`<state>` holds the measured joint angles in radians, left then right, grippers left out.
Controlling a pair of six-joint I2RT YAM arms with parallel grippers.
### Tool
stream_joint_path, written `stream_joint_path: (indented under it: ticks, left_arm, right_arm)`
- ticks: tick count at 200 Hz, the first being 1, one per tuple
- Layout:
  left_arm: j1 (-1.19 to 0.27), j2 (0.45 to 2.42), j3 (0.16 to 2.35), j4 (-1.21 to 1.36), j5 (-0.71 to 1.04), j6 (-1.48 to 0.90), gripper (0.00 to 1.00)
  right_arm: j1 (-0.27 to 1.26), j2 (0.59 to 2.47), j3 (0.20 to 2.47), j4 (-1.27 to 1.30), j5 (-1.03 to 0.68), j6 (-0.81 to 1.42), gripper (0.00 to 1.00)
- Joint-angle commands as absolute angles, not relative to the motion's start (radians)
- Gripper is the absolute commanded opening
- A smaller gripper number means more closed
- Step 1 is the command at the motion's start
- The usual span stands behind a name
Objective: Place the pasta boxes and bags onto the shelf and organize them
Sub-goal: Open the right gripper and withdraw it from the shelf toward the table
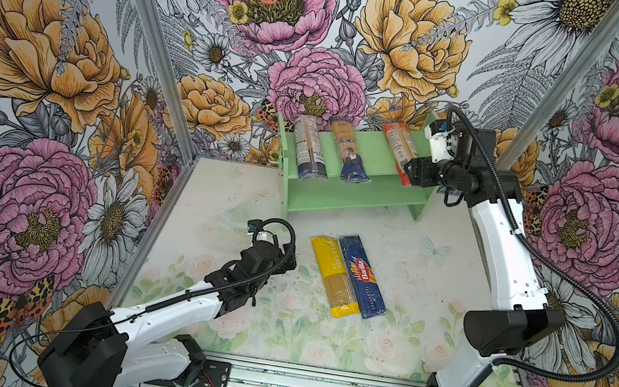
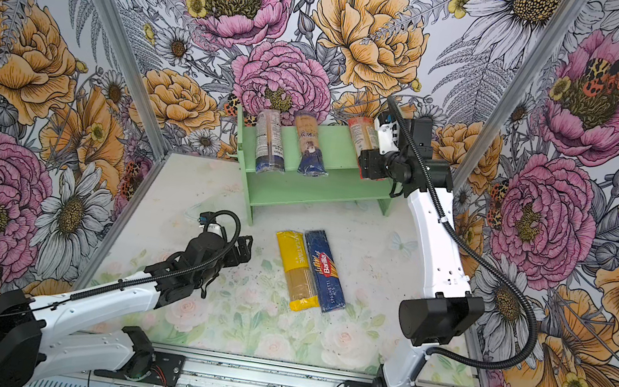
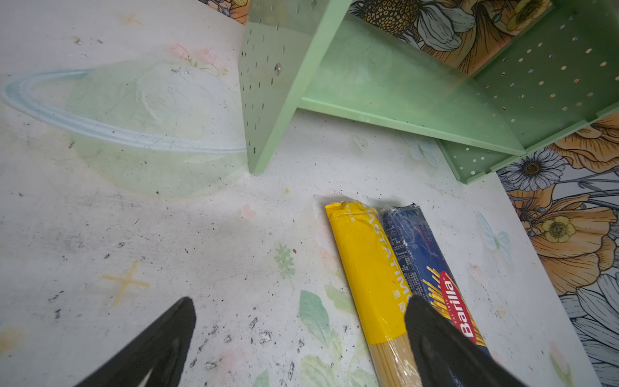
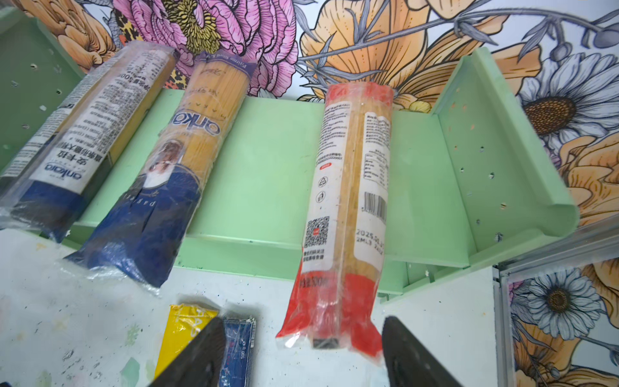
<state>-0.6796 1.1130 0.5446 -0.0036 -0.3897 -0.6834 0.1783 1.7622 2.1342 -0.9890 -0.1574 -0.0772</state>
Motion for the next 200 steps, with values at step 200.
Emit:
stream_joint_path:
  ticks: [200]
  left_arm:
    - [-0.668,1.123,0.558,-0.043,-0.401,-0.673,0.99]
  right_arm:
    - [0.410,1.292,1.340,-0.847,-0.202,-0.051,0.81]
